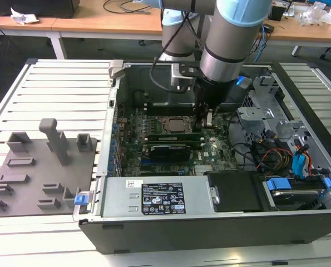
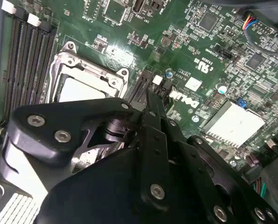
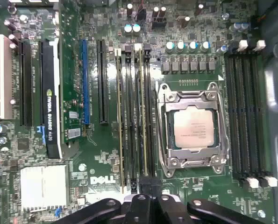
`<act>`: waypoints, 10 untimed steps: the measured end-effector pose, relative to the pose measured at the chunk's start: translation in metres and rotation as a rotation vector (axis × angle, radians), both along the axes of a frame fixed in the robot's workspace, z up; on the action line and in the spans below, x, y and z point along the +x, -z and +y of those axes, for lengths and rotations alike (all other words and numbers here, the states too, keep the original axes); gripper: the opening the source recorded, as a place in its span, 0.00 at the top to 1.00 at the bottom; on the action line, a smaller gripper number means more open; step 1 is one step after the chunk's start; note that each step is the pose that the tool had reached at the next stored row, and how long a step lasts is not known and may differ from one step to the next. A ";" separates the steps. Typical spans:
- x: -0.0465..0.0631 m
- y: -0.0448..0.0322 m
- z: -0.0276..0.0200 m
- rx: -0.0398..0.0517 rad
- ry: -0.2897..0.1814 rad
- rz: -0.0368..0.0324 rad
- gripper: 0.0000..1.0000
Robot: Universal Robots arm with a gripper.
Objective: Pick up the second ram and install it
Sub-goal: 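Press down the second ram until it locks into place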
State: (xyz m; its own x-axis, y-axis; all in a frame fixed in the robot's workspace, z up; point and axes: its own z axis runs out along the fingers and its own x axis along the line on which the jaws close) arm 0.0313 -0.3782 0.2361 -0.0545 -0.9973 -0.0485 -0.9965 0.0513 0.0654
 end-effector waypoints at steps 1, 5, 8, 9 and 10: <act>0.000 0.0090 -0.0005 -0.0008 0.000 0.0002 0.89; -0.010 0.0054 -0.0003 -0.0008 -0.001 -0.0121 0.89; -0.028 0.0053 -0.0005 -0.0012 -0.001 -0.0212 0.89; -0.040 0.0053 -0.0004 -0.0012 -0.001 -0.0252 0.89; -0.049 0.0053 -0.0004 -0.0012 -0.001 -0.0278 0.89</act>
